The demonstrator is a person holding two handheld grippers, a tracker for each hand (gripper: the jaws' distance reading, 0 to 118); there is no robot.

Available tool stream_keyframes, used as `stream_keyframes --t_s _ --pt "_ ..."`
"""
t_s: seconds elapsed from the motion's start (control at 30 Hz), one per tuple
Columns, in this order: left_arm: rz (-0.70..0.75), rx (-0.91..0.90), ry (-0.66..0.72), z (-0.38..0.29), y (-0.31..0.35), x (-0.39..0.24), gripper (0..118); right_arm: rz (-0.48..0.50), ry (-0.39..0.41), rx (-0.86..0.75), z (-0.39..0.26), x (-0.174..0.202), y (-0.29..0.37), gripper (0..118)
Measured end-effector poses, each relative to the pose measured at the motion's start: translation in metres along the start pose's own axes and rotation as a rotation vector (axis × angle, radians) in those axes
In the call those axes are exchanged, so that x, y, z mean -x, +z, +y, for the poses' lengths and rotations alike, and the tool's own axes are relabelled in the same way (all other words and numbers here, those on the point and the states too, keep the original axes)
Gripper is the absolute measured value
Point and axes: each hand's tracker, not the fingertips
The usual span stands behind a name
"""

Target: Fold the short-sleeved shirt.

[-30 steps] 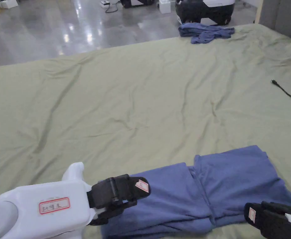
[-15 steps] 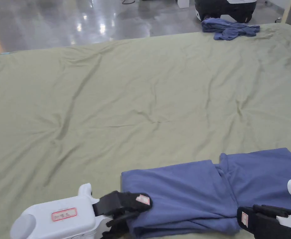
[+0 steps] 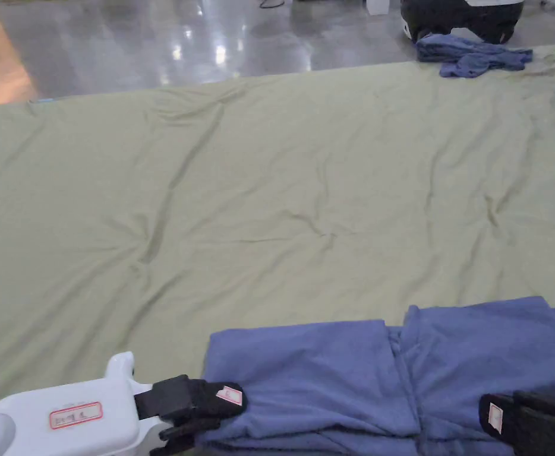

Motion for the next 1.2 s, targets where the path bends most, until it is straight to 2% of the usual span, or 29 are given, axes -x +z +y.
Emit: stream_keyframes --t_s 0.17,0.27,0.4,0.47,0.57,0.8,0.87,0.97,1.0,1.07,1.1,1.2 --pt "0.168 -0.055 -0.109 0.018 0.07 0.01 14 0.003 -0.011 -0.011 -0.004 -0.017 0.002 9" --pt "0.299 -0.107 -0.06 0.026 0.104 0.012 14 0.0 -0.056 -0.011 -0.008 -0.031 0.001 9" --pt "0.343 -0.194 -0.115 0.019 0.122 -0.019 14 -0.017 -0.09 -0.016 -0.013 -0.046 0.004 9" --pt "0.337 -0.2 -0.154 0.009 0.114 -0.049 14 -0.023 -0.109 -0.023 -0.015 -0.052 0.006 9" --pt "0.397 -0.208 -0.319 -0.006 0.095 -0.102 14 -0.029 -0.127 -0.036 -0.016 -0.06 0.01 9" --pt "0.284 -0.091 -0.618 -0.041 0.011 -0.199 14 -0.025 -0.151 -0.064 -0.021 -0.077 0.02 9" --pt "0.235 -0.015 -0.649 -0.043 -0.021 -0.206 14 -0.026 -0.159 -0.069 -0.024 -0.082 0.022 9" --pt "0.217 0.085 -0.597 -0.051 -0.075 -0.21 14 -0.03 -0.177 -0.073 -0.028 -0.089 0.025 9" --pt "0.208 0.137 -0.61 -0.053 -0.094 -0.205 26 -0.032 -0.183 -0.077 -0.03 -0.092 0.028 9" --pt "0.232 0.224 -0.606 -0.058 -0.123 -0.2 85 -0.037 -0.2 -0.082 -0.033 -0.098 0.032 9" --pt "0.264 0.24 -0.588 -0.061 -0.132 -0.197 95 -0.043 -0.207 -0.084 -0.034 -0.099 0.034 9" --pt "0.249 0.23 -0.577 -0.061 -0.132 -0.194 95 -0.073 -0.227 -0.094 -0.037 -0.108 0.042 9"
